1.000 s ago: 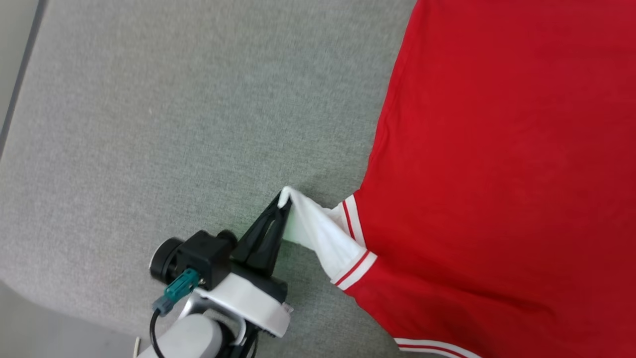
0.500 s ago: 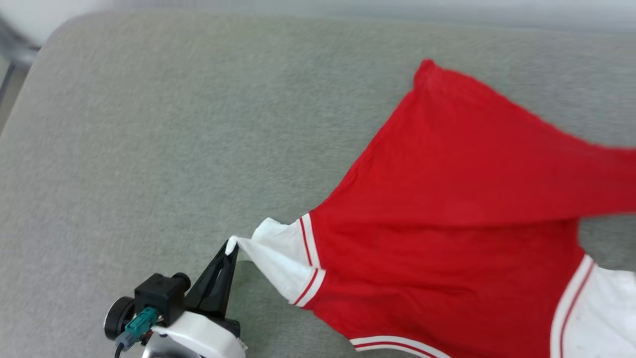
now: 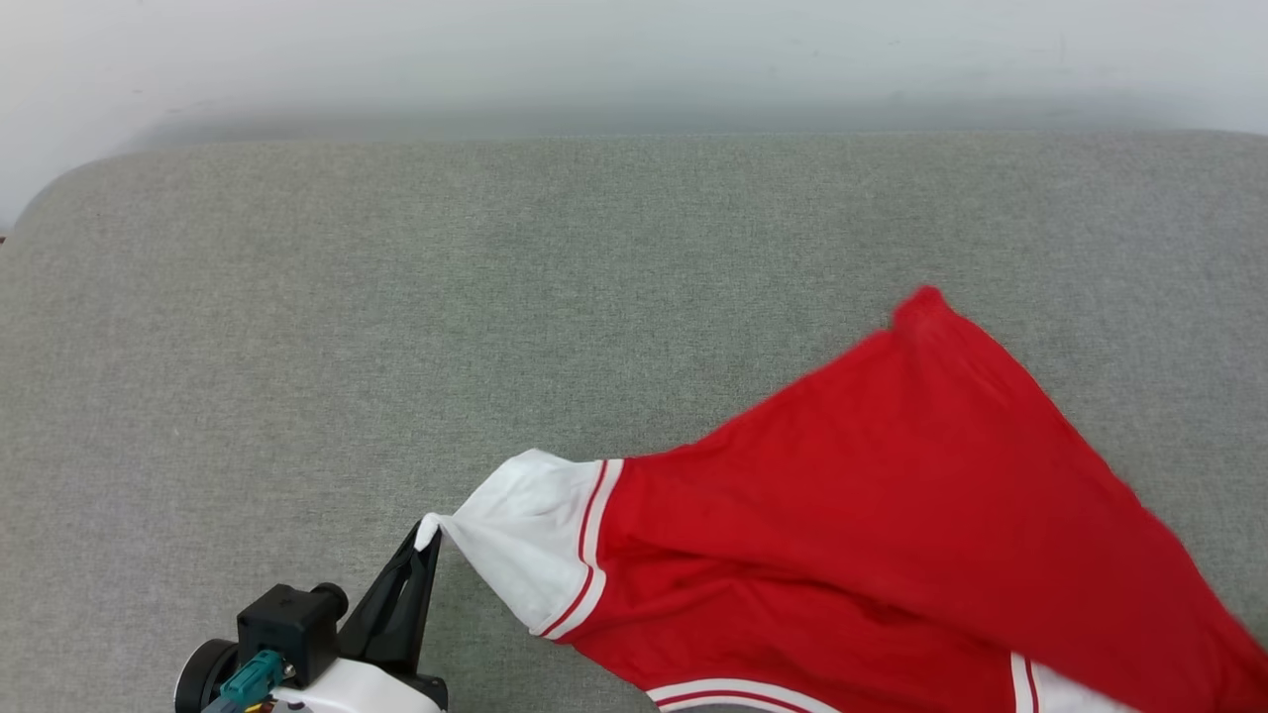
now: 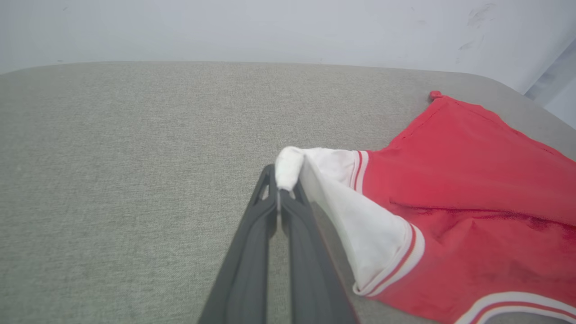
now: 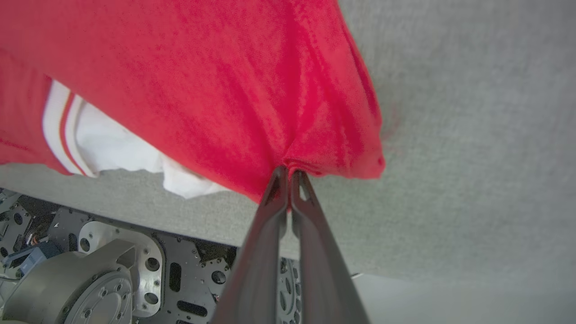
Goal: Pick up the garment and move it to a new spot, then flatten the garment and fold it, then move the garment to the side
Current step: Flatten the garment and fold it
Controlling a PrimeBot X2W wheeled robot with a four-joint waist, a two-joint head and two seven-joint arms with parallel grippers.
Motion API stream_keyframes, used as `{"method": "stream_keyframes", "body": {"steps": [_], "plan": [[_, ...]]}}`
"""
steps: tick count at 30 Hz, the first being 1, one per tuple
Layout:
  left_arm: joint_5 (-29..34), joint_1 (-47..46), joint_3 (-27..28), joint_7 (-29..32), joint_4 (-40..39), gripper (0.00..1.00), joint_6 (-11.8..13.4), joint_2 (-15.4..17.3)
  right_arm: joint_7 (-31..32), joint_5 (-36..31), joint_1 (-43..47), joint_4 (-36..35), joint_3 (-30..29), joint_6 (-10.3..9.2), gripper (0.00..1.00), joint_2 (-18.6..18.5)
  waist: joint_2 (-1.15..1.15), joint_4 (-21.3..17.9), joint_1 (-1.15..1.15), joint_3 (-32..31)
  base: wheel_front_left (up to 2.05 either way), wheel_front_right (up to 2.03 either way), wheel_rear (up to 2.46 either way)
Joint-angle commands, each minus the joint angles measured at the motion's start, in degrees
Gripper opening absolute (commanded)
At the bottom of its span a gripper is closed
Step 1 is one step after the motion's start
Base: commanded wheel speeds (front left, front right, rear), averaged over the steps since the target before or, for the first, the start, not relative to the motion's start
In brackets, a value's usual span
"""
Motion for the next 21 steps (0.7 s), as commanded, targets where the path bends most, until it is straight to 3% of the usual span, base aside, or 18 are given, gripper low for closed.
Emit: {"method": "stream_keyframes", "body": {"steps": [1,5,6,7,16,21], "plan": [[-0.21,0.85,0.22,-0.07,-0.26,0.0,0.17,0.26,-0.39,0.29,3.58,0.66,-0.65,-0.07,0.0,2.0,0.0,-0.11,0.02,-0.05,0.0,0.0,0.0],[-0.15,0.69,0.1,0.09,-0.26,0.0,0.22,0.42,-1.89,-0.92,6.81,1.93,-2.12,-0.07,0.0,5.42,0.0,-0.23,0.02,0.25,0.0,0.0,0.0],[-0.13,0.62,0.1,0.13,-0.27,0.0,0.22,0.51,-2.49,-1.19,6.78,1.7,-2.75,-0.07,0.76,5.85,0.0,-0.28,0.02,0.32,0.0,0.0,0.0],[-0.1,0.58,0.14,0.12,-0.29,0.0,0.28,0.58,-3.33,-1.47,6.19,1.39,-3.87,-0.07,1.0,6.15,0.0,-0.41,0.02,0.4,0.0,0.0,0.0],[0.62,-0.78,-0.52,0.49,-0.7,0.0,0.4,0.25,-7.25,-4.97,2.31,-5.17,-12.69,-0.06,1.0,3.87,0.0,-0.1,0.02,0.64,0.0,0.0,0.0],[1.49,-2.25,-1.09,0.65,-1.3,0.0,0.4,-0.05,-6.47,-6.6,-1.65,-10.21,-16.98,-0.06,1.0,2.08,0.0,1.6,0.02,2.0,0.0,0.0,0.0]]}}
